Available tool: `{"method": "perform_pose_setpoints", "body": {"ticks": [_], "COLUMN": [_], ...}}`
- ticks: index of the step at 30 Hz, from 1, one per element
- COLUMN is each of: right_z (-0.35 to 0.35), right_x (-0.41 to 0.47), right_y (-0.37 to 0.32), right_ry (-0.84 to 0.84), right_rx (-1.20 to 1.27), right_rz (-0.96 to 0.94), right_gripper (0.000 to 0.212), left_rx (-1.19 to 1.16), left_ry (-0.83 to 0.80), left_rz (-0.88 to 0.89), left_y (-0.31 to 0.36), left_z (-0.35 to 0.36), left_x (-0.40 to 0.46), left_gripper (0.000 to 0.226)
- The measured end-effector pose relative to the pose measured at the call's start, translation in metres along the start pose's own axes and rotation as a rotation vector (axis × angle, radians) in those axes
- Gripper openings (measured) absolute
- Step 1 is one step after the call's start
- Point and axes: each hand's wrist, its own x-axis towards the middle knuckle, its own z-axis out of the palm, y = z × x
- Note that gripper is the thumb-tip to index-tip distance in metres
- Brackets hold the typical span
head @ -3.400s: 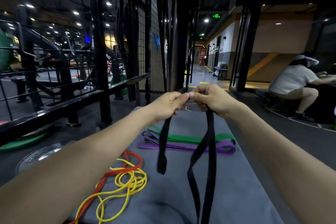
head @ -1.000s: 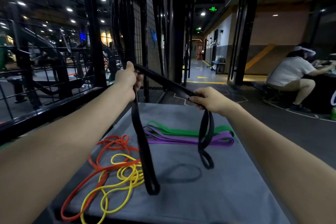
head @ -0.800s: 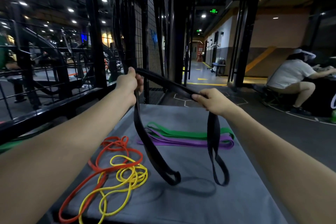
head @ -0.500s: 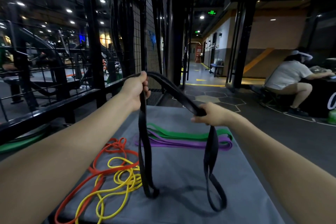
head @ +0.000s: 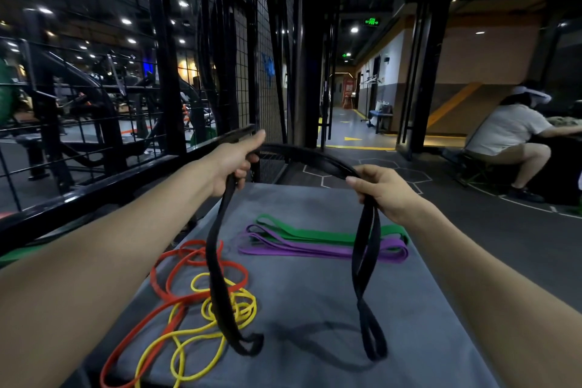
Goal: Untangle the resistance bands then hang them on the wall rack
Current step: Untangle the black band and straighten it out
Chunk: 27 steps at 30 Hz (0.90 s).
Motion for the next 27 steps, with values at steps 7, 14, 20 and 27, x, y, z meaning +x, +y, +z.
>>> {"method": "perform_pose_setpoints", "body": {"ticks": [7, 14, 20, 27], "right_z": [-0.010, 0.013, 0.039, 0.040], "right_x": [-0.001, 0.002, -0.024, -0.044], "right_y": [-0.003, 0.027, 0.119, 0.168], "right_ry": [0.023, 0.046, -0.002, 0.017], "right_rx": [-0.245, -0.669, -0.861, -0.735], "right_rz": [-0.099, -0.097, 0.254, 0.530], "right_gripper": [0.011, 0.026, 0.017, 0.013], "left_rx": [-0.164, -0.344, -0.448, -0.335], "left_ry": [0.097, 0.308, 0.585, 0.707], "left_rz": [0.090, 0.056, -0.064, -0.054], "left_y": [0.006, -0.020, -0.087, -0.121], "left_z": [0.011, -0.010, -0.051, -0.047], "left_x": [0.004, 0.014, 0.028, 0.041], "left_gripper": [0.024, 0.026, 0.035, 0.046]}}
